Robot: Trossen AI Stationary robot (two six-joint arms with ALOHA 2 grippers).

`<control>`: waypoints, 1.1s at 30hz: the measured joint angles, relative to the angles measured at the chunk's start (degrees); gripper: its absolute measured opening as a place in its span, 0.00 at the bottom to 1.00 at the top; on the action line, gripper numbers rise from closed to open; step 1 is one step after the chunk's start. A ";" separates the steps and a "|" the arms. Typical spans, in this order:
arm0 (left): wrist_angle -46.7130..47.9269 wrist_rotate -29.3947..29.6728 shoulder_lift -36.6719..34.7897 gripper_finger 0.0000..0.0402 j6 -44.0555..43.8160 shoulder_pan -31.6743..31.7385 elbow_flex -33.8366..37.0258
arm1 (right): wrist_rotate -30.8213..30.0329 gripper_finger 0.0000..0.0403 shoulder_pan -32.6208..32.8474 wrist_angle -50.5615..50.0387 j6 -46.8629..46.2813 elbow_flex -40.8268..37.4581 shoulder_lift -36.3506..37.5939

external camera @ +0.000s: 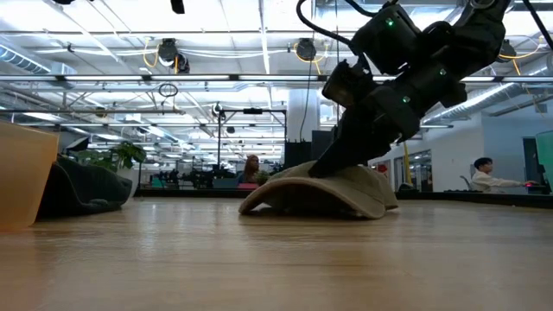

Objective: Pick & Place hat
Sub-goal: Put the brown cap into the blue bin

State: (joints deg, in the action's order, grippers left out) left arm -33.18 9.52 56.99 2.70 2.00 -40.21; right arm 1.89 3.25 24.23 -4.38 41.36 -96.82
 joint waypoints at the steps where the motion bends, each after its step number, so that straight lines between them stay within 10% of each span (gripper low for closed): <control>1: 0.06 0.00 0.00 0.41 -0.04 0.00 0.00 | 0.04 0.02 0.00 0.19 0.60 0.00 0.02; 33: 1.36 0.61 0.02 0.41 -0.18 0.37 0.00 | -0.57 0.02 9.11 -16.88 4.91 -0.02 32.21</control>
State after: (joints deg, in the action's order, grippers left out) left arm -31.82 10.13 57.01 2.52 2.37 -40.21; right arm 1.32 12.36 7.35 0.53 41.34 -64.61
